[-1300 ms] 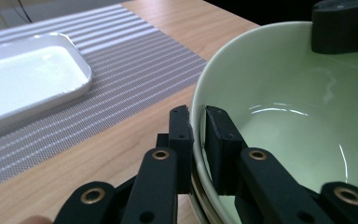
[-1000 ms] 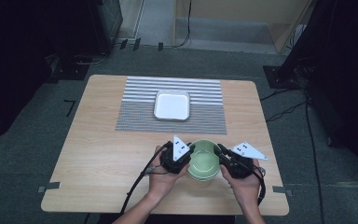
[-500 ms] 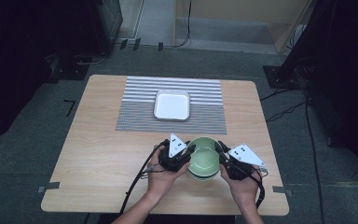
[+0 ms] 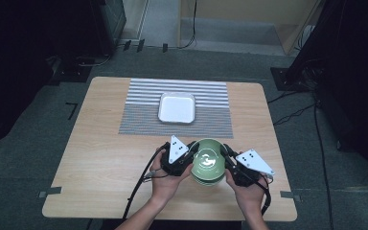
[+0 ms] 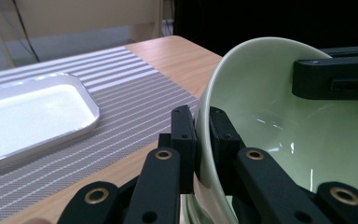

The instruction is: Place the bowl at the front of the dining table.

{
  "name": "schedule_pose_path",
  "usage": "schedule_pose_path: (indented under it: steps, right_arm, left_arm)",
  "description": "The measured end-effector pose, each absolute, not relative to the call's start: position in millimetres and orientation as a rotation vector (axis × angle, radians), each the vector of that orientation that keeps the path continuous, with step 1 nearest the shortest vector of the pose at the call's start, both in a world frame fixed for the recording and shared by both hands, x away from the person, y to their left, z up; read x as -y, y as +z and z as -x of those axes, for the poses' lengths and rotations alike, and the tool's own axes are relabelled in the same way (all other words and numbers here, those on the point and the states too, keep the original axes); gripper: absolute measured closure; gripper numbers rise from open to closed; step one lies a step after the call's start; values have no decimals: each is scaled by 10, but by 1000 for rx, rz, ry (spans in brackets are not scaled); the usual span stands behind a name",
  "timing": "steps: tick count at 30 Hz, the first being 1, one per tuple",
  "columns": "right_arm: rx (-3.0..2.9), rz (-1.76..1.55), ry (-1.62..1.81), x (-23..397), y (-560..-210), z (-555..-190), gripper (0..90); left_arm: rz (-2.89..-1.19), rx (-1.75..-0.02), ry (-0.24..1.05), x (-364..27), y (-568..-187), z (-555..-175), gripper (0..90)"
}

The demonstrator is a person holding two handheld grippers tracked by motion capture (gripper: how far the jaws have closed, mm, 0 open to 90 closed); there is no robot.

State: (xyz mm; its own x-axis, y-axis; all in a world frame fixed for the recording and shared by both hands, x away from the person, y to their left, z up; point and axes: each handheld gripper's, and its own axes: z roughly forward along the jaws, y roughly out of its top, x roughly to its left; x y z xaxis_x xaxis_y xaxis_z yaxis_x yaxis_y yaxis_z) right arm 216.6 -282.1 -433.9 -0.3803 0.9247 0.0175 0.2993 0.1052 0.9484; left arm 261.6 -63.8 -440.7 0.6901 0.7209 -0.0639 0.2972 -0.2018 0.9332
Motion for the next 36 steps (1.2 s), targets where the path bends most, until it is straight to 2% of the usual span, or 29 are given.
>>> schedule_pose_path:
  steps: [3,6,10,13,20,25,27,28,30,33,36]
  right_arm:
    - [-1767,-1220,1306,2818,-4352,-2173,827]
    - [-1769,-1291,1307,2805,-4364,-2199,769]
    - [-1791,-1357,1335,2806,-4390,-2243,743]
    - [-1827,-1426,1361,2785,-4406,-2277,814]
    - [-1807,-1440,1273,2691,-4359,-2311,853]
    - [-1782,-1403,1318,2696,-4276,-2293,850]
    - [-1773,-1378,1312,2690,-4239,-2287,850]
    - [-1773,-1380,1314,2697,-4223,-2292,850]
    - [-1779,-1394,1334,2721,-4201,-2310,849]
    - [-1788,-1361,1324,2685,-4181,-2297,850]
    - [-1791,-1348,1300,2661,-4175,-2298,850]
  left_arm:
    - [-1776,-803,502,622,-4406,-2589,831]
    - [-1746,-806,537,592,-4391,-2570,828]
    - [-1725,-782,600,577,-4350,-2524,820]
    - [-1715,-768,636,578,-4343,-2487,815]
    - [-1679,-772,685,578,-4363,-2430,812]
    - [-1652,-767,573,464,-4331,-2463,780]
    - [-1629,-779,521,389,-4300,-2467,686]
    - [-1625,-795,511,358,-4281,-2469,592]
    - [-1624,-812,478,292,-4254,-2480,467]
    - [-1604,-826,433,170,-4222,-2487,392]
    - [-1583,-824,409,34,-4166,-2482,280]
